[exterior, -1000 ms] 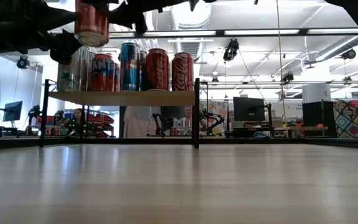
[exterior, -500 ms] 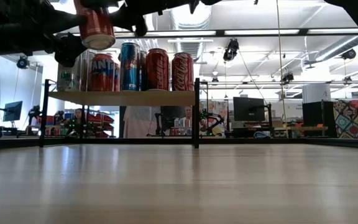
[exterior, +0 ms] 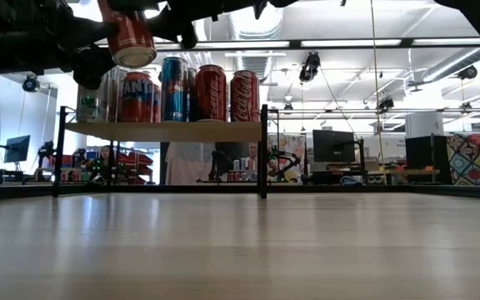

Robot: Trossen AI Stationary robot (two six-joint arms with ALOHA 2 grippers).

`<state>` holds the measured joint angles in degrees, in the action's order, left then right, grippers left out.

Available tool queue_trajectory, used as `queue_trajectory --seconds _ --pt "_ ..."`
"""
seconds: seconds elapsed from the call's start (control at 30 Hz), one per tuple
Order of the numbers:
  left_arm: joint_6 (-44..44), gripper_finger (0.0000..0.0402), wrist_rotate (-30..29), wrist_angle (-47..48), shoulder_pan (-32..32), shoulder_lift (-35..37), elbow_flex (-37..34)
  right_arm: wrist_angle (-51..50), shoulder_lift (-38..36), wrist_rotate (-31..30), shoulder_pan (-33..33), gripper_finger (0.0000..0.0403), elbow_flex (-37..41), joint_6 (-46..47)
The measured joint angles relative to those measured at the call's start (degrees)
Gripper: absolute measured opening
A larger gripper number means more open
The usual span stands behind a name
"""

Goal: Place canned beverage on shelf
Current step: Put the red soda can on the shelf aligned with the other red soda cans

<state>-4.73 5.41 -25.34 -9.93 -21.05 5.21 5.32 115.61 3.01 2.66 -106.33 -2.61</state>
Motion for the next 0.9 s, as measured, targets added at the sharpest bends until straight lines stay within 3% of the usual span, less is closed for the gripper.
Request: queue_trajectory --seconds 0.3,0.7,0.9 --pt "-0.25 0.0253 1.38 0.76 0.02 -0.16 -0.04 -0.92 0.13 0.04 -0.04 0.0357 0.18 0.50" --pt "-1.04 0.0253 2.38 8.81 0.04 -0.11 -0.04 -9.16 0.13 0.02 -0.02 0.0363 -1.11 0.48" --pt "-1.98 0.0253 -0.31 14.82 0.04 -0.35 -0.04 -15.21 0.11 -0.24 0.13 0.0363 -2.66 0.20"
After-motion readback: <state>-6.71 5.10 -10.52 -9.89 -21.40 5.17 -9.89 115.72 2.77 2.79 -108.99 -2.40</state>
